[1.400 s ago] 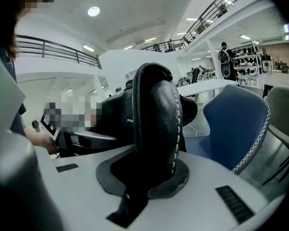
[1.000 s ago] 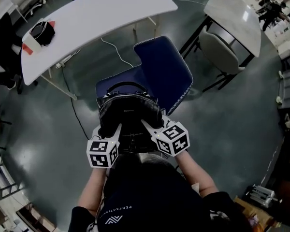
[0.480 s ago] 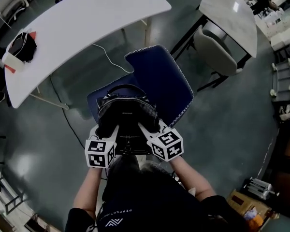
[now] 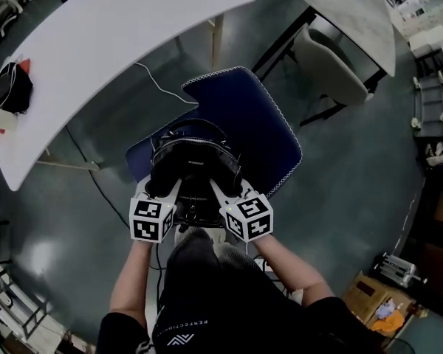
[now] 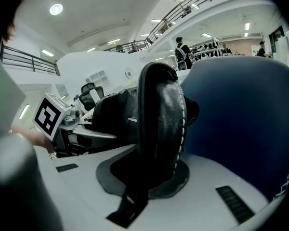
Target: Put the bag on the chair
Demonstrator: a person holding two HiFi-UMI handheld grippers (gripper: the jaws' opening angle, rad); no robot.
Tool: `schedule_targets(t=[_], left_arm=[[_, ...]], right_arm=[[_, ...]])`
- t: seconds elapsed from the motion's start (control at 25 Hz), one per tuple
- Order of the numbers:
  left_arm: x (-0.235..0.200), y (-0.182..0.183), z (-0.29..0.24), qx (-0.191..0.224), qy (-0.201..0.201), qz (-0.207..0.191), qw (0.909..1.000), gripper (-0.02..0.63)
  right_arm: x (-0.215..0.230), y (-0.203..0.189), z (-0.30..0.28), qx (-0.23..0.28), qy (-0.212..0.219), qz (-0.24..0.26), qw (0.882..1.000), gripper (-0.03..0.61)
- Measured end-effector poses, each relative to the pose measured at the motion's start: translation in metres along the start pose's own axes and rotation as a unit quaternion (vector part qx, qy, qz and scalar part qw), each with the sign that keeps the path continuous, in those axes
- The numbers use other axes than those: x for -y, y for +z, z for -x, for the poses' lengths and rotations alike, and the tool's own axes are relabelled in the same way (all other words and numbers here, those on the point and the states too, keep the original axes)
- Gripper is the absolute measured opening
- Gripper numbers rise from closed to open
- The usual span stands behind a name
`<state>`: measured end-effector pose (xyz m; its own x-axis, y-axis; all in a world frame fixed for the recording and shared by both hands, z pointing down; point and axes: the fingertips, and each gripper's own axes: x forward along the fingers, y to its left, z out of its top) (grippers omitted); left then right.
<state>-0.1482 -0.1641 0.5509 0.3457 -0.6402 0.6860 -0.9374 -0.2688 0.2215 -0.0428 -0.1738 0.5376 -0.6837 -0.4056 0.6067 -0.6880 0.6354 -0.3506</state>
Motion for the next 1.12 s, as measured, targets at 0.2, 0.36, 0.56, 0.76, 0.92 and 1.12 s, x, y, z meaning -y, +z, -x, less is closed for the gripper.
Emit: schedule_targets(t=[0.2,0.36,0.56,0.76,0.92,1.12], left_arm=[[-0.007,0.006,-0.029,-0.016,-0.032,-0.034,0.9988,0.204],[-0.010,0.013,-0.048,-0.031,-0.055,-0.073,0.9953,0.206],[-0.007,0.022,-0.070,-0.045,-0.082,-0.113,0.9892,0.206],[-0.010,0.025,-0.090,-0.065,-0.102,-0.158,0.9801,0.218],[-0.010,0.030,-0.106,-0.074,-0.118,-0.188,0.9723,0.227],[-0.013,0.034,-0.121,-0.078,-0.138,-0.192,0.9685,0.232]], right_arm=[[0.017,-0.005,-0.014,0.011,-0.031,-0.035,0.999,0.034],[0.030,-0.009,-0.022,0.031,-0.062,-0.068,0.995,0.035],[0.046,-0.015,-0.026,0.055,-0.097,-0.099,0.989,0.035],[0.055,-0.023,-0.033,0.086,-0.123,-0.139,0.979,0.035],[0.060,-0.026,-0.036,0.103,-0.147,-0.158,0.971,0.032],[0.066,-0.025,-0.043,0.116,-0.165,-0.150,0.968,0.026]])
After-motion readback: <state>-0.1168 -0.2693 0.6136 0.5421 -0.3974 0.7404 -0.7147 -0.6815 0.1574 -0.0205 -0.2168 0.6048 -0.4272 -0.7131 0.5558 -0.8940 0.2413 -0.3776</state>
